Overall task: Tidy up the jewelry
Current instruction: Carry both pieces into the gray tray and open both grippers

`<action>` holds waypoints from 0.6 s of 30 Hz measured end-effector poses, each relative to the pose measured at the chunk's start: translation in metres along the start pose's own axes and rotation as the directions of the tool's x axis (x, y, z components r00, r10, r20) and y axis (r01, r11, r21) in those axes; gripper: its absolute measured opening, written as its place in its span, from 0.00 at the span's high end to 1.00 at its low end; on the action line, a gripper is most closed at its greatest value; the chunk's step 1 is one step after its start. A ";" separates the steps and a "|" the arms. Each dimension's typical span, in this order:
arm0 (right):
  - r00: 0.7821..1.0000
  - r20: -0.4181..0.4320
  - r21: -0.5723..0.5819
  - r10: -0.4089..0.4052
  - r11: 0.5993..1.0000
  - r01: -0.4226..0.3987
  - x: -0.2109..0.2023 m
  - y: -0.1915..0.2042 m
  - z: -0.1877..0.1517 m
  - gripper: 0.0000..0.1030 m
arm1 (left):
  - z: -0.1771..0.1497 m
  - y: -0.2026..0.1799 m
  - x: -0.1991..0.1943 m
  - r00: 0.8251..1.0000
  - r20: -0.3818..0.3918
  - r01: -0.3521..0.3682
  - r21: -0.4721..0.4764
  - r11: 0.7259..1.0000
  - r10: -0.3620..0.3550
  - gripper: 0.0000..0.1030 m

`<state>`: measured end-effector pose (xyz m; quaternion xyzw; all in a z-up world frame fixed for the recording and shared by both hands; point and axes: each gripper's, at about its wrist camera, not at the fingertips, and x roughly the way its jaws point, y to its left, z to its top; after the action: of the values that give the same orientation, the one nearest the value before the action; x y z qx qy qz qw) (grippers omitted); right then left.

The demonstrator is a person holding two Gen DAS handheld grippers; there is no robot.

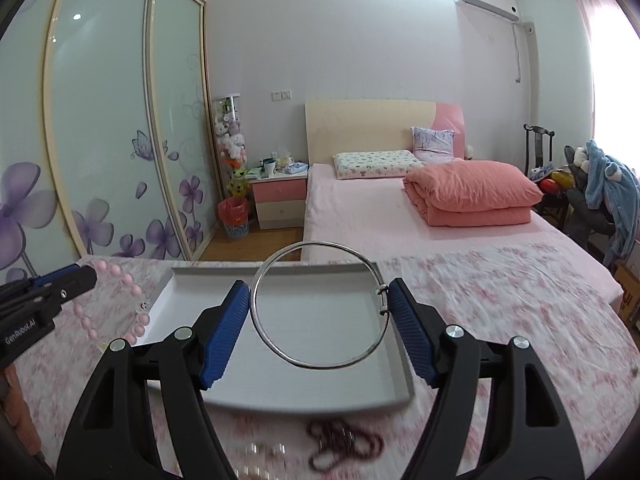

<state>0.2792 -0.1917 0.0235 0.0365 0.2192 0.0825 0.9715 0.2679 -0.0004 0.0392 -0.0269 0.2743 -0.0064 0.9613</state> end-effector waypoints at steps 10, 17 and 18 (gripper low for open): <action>0.983 -0.183 0.003 0.015 1.000 -0.015 0.089 -0.004 -0.013 0.31 | 0.002 0.004 0.078 0.995 -0.096 -0.012 0.007 1.000 0.013 0.77; 0.966 -0.258 -0.009 0.010 1.000 -0.013 0.110 -0.003 -0.022 0.30 | -0.003 0.007 0.107 0.990 -0.139 -0.019 -0.007 1.000 0.018 0.77; 0.964 -0.264 -0.009 0.011 1.000 -0.014 0.111 -0.003 -0.022 0.30 | -0.003 0.007 0.110 0.989 -0.145 -0.020 -0.011 1.000 0.018 0.77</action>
<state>0.3688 -0.1744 -0.0435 0.0213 0.3460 0.0941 0.9333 0.3600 0.0039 -0.0219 -0.0298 0.3436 0.0027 0.9386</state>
